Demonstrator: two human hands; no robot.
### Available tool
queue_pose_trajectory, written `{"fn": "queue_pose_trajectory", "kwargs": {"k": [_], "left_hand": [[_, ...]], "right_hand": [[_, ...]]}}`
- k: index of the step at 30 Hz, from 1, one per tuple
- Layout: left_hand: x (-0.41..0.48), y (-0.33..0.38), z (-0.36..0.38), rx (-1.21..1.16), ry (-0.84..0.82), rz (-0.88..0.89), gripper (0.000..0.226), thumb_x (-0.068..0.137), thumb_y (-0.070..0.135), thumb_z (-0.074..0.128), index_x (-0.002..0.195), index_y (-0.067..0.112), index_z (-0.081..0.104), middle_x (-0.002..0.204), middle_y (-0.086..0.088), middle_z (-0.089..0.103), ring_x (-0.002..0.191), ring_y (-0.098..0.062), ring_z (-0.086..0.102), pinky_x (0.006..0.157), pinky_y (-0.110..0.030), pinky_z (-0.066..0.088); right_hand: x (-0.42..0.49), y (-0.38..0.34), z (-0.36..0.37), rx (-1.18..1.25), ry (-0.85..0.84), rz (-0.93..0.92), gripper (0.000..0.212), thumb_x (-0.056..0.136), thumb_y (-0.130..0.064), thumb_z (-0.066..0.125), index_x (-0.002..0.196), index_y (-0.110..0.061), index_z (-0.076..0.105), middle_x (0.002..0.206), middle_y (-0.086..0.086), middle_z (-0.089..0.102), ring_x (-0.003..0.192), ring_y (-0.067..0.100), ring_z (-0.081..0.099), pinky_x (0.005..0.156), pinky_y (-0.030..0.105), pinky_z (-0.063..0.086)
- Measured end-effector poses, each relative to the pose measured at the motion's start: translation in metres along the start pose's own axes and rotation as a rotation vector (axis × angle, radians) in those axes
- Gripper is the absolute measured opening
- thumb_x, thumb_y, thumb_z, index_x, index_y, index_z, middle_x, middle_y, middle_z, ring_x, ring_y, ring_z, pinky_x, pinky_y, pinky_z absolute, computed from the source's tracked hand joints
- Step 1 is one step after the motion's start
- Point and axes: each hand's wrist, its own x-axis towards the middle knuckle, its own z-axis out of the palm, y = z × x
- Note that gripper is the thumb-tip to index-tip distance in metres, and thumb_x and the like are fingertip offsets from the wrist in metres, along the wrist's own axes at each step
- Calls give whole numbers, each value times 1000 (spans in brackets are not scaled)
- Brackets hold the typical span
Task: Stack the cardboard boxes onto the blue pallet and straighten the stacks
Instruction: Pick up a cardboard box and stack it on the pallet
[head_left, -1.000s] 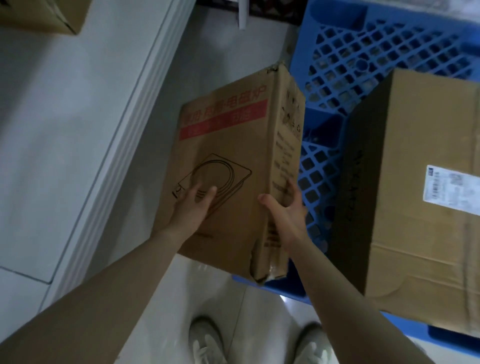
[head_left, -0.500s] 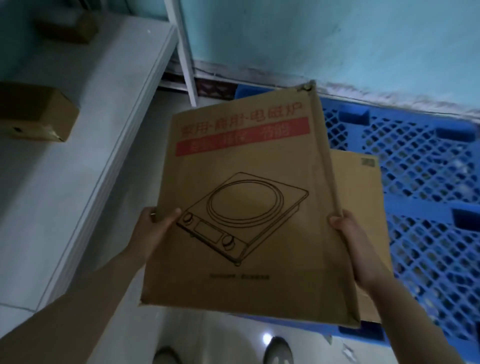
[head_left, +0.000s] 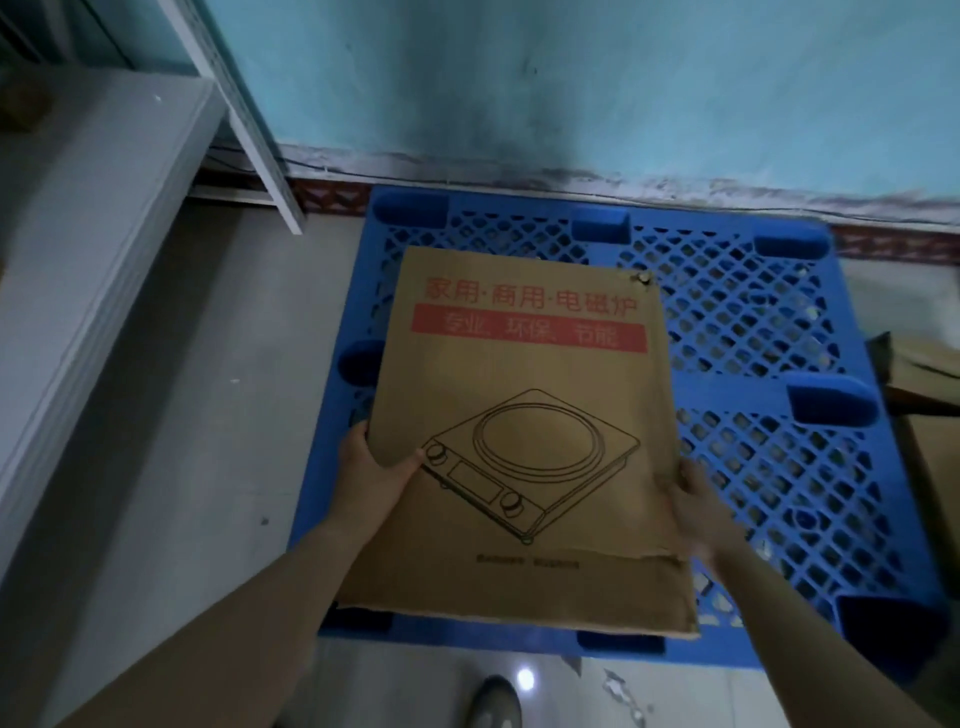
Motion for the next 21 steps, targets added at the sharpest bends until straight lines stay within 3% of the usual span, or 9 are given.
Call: {"fn": "queue_pose_trajectory", "kwargs": {"k": [7,12,15,17,19,21], "left_hand": [[1,-7,7,91,65,16,81,77,39,76,142,20,32,118,9,37,106,-12,45,90,-31,40],[-2,4,7,209,57,50,75,81,34,73,142,16,33,121,2,39,116,-18,45,92,-31,37],[-10,24,16,388,63,267,78,86,33,67,149,23,22,145,-1,32,130,-15,34,104,-30,28],[-23,51,31,313,-47,303,67,92,39,57,149,35,23,155,4,25,139,-13,26,110,-34,23],[-39,83,50,132,-177,265,50,95,48,45,143,44,32,152,12,31,139,-9,28,111,-38,26],[-58,118,67,25,-231,313,48,93,57,40,139,41,41,143,19,43,130,0,38,105,-28,32]], "right_hand": [[5,16,17,118,80,2,53,103,-26,41,153,-19,24,152,7,37,132,32,42,102,42,38],[0,8,20,51,111,-7,56,103,-26,39,155,-18,19,156,12,32,136,33,39,103,41,37],[-14,-9,20,63,251,-55,63,102,-33,43,156,-23,13,162,9,17,146,31,23,114,49,28],[-29,-22,17,135,339,-154,59,102,-38,42,155,-27,18,163,3,17,148,24,17,116,45,22],[-44,-34,11,295,318,-222,53,103,-38,41,153,-29,26,159,1,25,143,16,27,116,37,27],[-61,-43,1,441,279,-261,47,103,-35,42,149,-29,34,150,-6,40,127,0,43,102,20,39]]}}
